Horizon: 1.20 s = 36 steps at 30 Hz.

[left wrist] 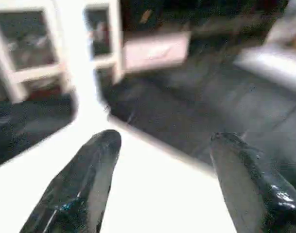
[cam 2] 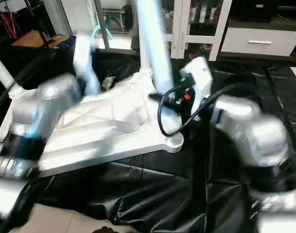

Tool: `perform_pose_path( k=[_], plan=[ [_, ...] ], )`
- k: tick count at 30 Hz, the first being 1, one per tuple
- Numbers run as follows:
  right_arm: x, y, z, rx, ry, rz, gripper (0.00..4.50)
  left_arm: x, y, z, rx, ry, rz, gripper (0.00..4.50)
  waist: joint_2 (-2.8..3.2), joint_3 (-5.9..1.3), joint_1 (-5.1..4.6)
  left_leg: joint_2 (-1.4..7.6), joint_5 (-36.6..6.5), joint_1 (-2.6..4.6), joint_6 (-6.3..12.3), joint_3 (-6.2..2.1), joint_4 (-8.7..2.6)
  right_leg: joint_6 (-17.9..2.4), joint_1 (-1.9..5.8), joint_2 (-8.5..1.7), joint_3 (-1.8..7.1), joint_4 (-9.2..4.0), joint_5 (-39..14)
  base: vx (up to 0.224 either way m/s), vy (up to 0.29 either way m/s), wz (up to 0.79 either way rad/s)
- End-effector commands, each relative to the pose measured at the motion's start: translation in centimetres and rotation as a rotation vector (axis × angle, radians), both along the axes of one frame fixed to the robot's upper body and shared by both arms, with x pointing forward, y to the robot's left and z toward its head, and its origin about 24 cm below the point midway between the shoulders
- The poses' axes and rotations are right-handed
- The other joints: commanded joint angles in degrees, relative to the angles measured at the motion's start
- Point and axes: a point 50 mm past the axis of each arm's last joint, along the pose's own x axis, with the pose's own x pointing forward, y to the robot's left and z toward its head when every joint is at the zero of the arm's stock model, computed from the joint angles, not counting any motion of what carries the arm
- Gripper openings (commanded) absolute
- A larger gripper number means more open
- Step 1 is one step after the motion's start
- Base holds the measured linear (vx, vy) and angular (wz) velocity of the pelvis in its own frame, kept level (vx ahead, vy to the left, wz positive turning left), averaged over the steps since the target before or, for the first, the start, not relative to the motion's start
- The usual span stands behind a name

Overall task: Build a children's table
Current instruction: Insert table leg to table base

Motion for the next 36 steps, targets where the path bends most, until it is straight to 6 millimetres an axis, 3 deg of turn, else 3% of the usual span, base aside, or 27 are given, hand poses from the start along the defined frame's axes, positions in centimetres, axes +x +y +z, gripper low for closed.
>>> perform_pose_path(
  k=[1,4,5,6,7,8,9,12,13,14,17,24,27,29,34,36],
  plan=[
    [-0.1,-0.6,1.2,0.065,-0.088,-0.056,1.84,-0.5,-0.3,0.6,0.074,-0.084,-0.044,3.34,-1.20,-5.25,-0.32,0.58,20.16,2.62,5.70,-0.41,-2.48,-12.32,3.50,-0.88,0.75,-1.46,32.24,0.000,0.000,0.00],
    [-0.9,-1.6,-0.4,0.164,-0.058,-0.096,1.84,-2.5,-0.7,-1.3,0.144,-0.118,-0.163,3.34,-1.07,-5.02,-0.10,0.81,20.62,2.41,6.15,-0.44,-2.56,-12.17,3.23,-1.05,0.74,-1.48,31.41,0.000,0.000,0.00],
    [-1.6,-2.2,-1.9,0.182,-0.014,-0.098,1.84,-4.0,-1.5,-2.8,0.131,-0.101,-0.256,3.34,-1.15,-4.82,-0.01,0.82,20.24,2.20,6.31,-0.44,-2.75,-12.10,3.36,-1.26,0.79,-1.56,30.70,0.000,0.000,0.00],
    [-1.6,-2.2,-1.9,0.182,-0.012,-0.098,1.84,-4.1,-1.5,-2.9,0.130,-0.100,-0.259,3.34,-1.15,-4.82,-0.01,0.82,20.24,2.20,6.31,-0.44,-2.75,-12.10,3.36,-1.26,0.79,-1.56,30.70,0.000,0.000,0.00],
    [-2.1,-2.5,-2.8,0.178,0.014,-0.098,1.84,-5.0,-2.2,-3.7,0.088,-0.089,-0.335,3.34,-1.81,-4.68,-0.20,0.71,19.12,2.30,6.27,-0.28,-2.81,-12.08,3.24,-1.09,0.83,-1.76,29.60,0.000,0.000,0.00],
    [-2.3,-2.8,-3.3,0.168,0.028,-0.101,1.84,-5.6,-2.7,-4.2,0.069,-0.072,-0.386,3.34,-1.59,-4.70,-0.12,0.54,19.24,2.02,6.45,-0.33,-2.85,-12.14,3.42,-1.22,0.84,-1.66,29.19,0.000,0.000,0.00],
    [-2.5,-3.0,-3.6,0.157,0.033,-0.107,1.84,-6.1,-3.0,-4.8,0.061,-0.055,-0.424,3.34,-1.89,-4.46,-0.34,0.61,17.48,1.93,6.63,-0.21,-3.00,-12.20,3.27,-1.36,0.93,-1.89,27.09,0.000,0.000,0.00],
    [-2.8,-3.2,-4.0,0.148,0.036,-0.114,1.84,-6.8,-3.3,-5.8,0.062,-0.015,-0.474,3.61,-1.87,-4.15,-0.67,0.77,13.93,1.93,6.88,-0.10,-3.25,-12.22,3.11,-1.56,1.07,-2.40,22.05,0.000,0.000,0.00],
    [-2.9,-3.4,-3.9,0.140,0.032,-0.107,1.84,-7.1,-3.5,-6.6,0.108,-0.004,-0.507,3.68,-2.28,-3.77,-1.28,0.77,11.51,1.83,6.90,0.04,-3.54,-12.42,3.16,-1.59,1.20,-2.83,19.21,0.000,0.000,0.00],
    [-3.1,-3.6,-3.7,0.133,0.030,-0.093,1.84,-7.3,-3.7,-7.6,0.174,-0.018,-0.533,3.72,-2.18,-3.58,-1.68,0.78,9.81,1.76,7.10,-0.03,-3.75,-12.30,3.41,-1.68,1.25,-3.14,17.12,0.000,0.000,0.00],
    [-3.3,-3.8,-3.4,0.119,0.024,-0.073,1.84,-7.1,-4.0,-8.5,0.197,-0.020,-0.503,4.06,-2.18,-3.49,-2.35,0.85,8.72,1.84,7.06,-0.01,-3.93,-12.24,3.58,-1.69,1.38,-3.35,15.86,0.000,0.000,0.00],
    [-3.3,-4.0,-2.8,0.123,0.012,-0.055,1.84,-6.5,-3.7,-10.6,0.256,0.067,-0.430,4.11,-2.35,-4.02,-3.60,0.63,12.13,1.79,9.13,-0.13,-3.48,-14.00,3.80,-1.52,1.30,-2.88,22.27,0.000,0.000,0.00],
    [-3.3,-4.0,-2.5,0.144,0.024,-0.041,1.84,-6.1,-3.2,-11.0,0.257,0.094,-0.383,4.11,-2.31,-4.14,-3.67,0.72,12.85,1.90,10.29,-0.15,-3.38,-15.01,3.73,-1.49,1.25,-2.74,23.08,0.000,0.000,0.00],
    [-3.4,-4.0,-2.5,0.138,0.035,-0.022,1.84,-5.8,-2.9,-11.1,0.268,0.099,-0.359,4.11,-2.63,-4.11,-3.67,0.80,13.17,1.86,10.62,-0.09,-3.37,-15.31,3.74,-1.53,1.25,-2.78,22.99,0.000,0.000,0.00],
    [-3.5,-3.9,-2.6,0.117,0.052,0.009,1.84,-5.6,-2.3,-11.3,0.266,0.121,-0.354,4.11,-2.68,-4.04,-3.41,0.91,12.96,1.88,11.09,-0.08,-3.38,-15.57,3.66,-1.65,1.25,-2.79,21.01,0.000,0.000,0.00],
    [-3.4,-4.0,-2.5,0.114,0.052,0.011,1.84,-5.5,-2.2,-11.3,0.261,0.131,-0.357,3.75,-2.82,-3.97,-3.46,0.90,12.89,1.85,11.08,-0.06,-3.42,-15.59,3.63,-1.66,1.25,-2.86,20.40,0.000,0.000,0.00]
  ],
)
